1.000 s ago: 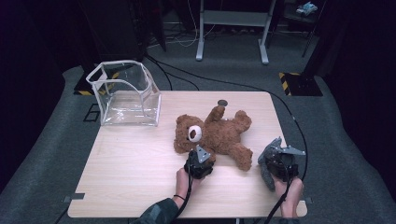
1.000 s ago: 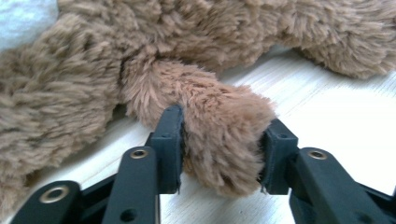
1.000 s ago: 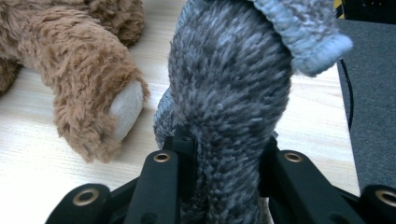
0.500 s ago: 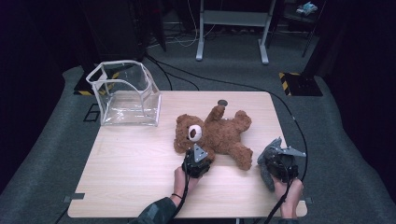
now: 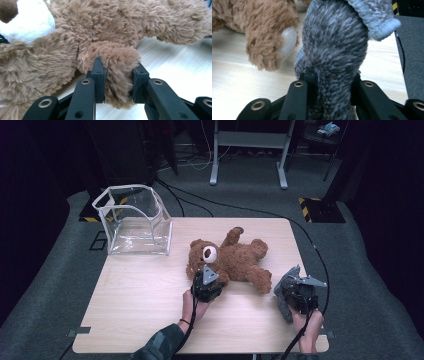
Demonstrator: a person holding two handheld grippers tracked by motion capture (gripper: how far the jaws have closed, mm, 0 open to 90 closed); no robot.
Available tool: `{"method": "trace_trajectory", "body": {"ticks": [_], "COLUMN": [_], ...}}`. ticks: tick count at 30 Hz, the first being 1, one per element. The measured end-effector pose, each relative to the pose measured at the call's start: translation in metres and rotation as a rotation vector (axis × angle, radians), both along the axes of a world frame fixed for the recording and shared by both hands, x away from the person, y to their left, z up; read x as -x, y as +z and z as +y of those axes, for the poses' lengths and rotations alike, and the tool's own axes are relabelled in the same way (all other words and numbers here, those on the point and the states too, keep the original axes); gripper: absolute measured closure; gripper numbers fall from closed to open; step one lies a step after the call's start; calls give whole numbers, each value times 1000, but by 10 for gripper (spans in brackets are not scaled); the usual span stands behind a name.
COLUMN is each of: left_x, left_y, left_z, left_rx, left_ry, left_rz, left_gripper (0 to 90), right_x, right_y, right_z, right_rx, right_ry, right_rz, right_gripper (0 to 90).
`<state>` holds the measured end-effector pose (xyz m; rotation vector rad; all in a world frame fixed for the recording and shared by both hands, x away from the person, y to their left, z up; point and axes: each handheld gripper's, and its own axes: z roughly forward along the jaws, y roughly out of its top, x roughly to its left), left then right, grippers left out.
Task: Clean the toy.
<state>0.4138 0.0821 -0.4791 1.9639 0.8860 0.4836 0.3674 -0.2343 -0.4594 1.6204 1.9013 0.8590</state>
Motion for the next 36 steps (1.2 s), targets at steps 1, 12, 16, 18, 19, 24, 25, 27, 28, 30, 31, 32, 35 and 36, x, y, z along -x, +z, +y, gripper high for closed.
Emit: {"method": "trace_trajectory", "body": {"ticks": [1, 12, 16, 18, 19, 24, 25, 27, 28, 30, 31, 32, 35, 36], "left_x": [-1, -13, -19, -23, -24, -32, -33, -35, -36, -38, -38, -39, -43, -44], "left_y": [2, 33, 43, 48, 50, 63, 66, 71, 74, 82, 85, 88, 95, 95], "left_z": [1, 3, 4, 5, 6, 9, 9, 10, 11, 11, 11, 12, 15, 15], "left_rx": [-2, 2, -8, -8, -11, -2, -1, -2, -4, -7, -8, -8, -7, -6], "left_ry": [-1, -31, -49, -60, -67, -102, -111, -127, -137, -162, -173, -186, -206, -201], "left_rz": [0, -17, -9, -2, 0, 33, 38, 43, 45, 47, 48, 48, 59, 65], "left_gripper": [703, 711, 711, 711, 711, 712, 712, 713, 713, 714, 714, 714, 714, 713], "right_x": [0, 1, 1, 1, 1, 0, 0, -1, -1, -1, -1, -1, -1, -2], "right_y": [1, 7, 9, 10, 11, 15, 16, 20, 22, 27, 29, 31, 38, 39], "right_z": [1, 3, 5, 7, 8, 14, 15, 18, 20, 24, 25, 27, 32, 34], "right_rx": [-3, -10, -13, -13, -13, -26, -28, -25, -26, -23, -22, -22, -21, -23], "right_ry": [-1, 18, 25, 33, 32, 52, 55, 65, 66, 81, 88, 87, 101, 105], "right_rz": [-2, -26, -33, -38, -39, -52, -57, -64, -68, -78, -84, -86, -103, -105], "right_gripper": [713, 713, 713, 713, 713, 713, 713, 713, 713, 713, 713, 713, 713, 713]}}
